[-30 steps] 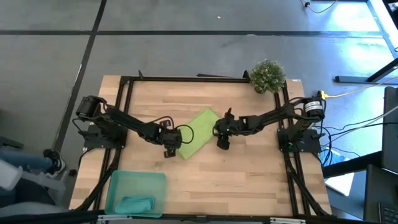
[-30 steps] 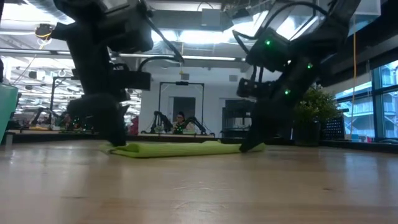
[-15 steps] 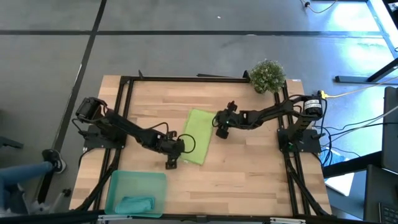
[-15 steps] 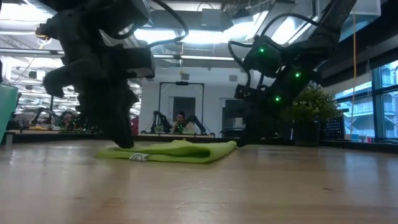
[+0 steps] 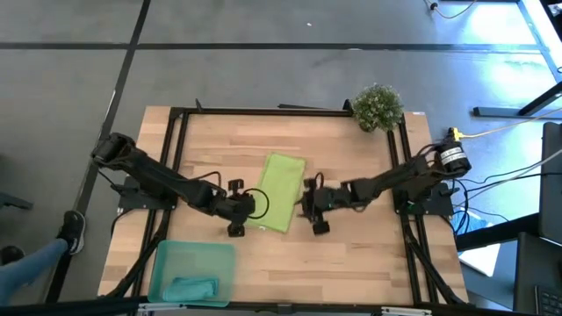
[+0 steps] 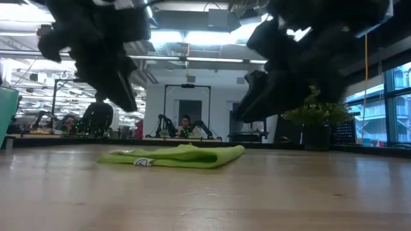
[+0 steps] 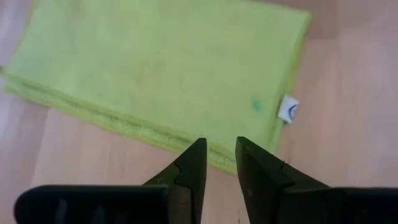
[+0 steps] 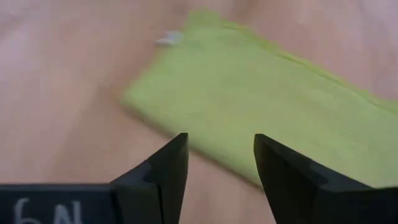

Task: Roll microfiber towels into tight, uniform cylinder then place into a basket
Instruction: Fold the yellow green microfiber towel

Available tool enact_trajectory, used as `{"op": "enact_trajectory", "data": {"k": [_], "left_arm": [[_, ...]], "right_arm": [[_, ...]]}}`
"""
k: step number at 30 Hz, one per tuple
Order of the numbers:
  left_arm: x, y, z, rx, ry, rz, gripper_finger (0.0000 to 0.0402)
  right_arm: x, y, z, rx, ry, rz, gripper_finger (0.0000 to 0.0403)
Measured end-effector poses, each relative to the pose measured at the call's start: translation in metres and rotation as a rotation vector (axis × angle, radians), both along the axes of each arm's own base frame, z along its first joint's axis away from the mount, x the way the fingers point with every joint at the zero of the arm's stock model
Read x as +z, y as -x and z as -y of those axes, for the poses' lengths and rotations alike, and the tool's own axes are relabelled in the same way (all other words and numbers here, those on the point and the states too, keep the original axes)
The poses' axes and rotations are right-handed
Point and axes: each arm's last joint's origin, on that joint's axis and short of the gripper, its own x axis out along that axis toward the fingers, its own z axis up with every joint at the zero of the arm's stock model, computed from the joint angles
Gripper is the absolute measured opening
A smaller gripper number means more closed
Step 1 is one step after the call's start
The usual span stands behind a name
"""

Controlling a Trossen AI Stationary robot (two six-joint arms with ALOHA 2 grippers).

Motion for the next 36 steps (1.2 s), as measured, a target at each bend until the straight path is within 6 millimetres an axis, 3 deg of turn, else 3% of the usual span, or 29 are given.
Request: {"op": "enact_trajectory", "data": {"k": [4, 8, 15, 24, 28, 34, 36], "left_arm": [[0.010, 0.004, 0.005, -0.012, 0.009, 0.046, 0.0082], [0.013, 0.006, 0.009, -0.026, 0.020, 0.063, 0.0082], [0.012, 0.008, 0.013, -0.003, 0.047, 0.069, 0.0082], [0.012, 0.007, 0.013, -0.001, 0.049, 0.070, 0.0082], [0.012, 0.007, 0.013, -0.002, 0.048, 0.069, 0.0082], [0.012, 0.008, 0.013, -0.002, 0.047, 0.069, 0.0082], [0.012, 0.008, 0.013, -0.002, 0.046, 0.068, 0.0082]], "right_arm": [[-0.009, -0.006, -0.026, 0.076, -0.012, 0.079, 0.0184], [-0.024, -0.011, -0.038, 0.103, 0.013, 0.110, 0.0184], [-0.053, -0.023, -0.046, 0.127, 0.085, 0.091, 0.0184], [-0.062, -0.048, -0.053, 0.090, 0.162, 0.043, 0.0177], [-0.062, -0.048, -0.053, 0.087, 0.165, 0.034, 0.0136], [-0.060, -0.047, -0.052, 0.056, 0.155, 0.026, 0.0022], [-0.057, -0.047, -0.050, 0.038, 0.176, 0.025, 0.0012]]}}
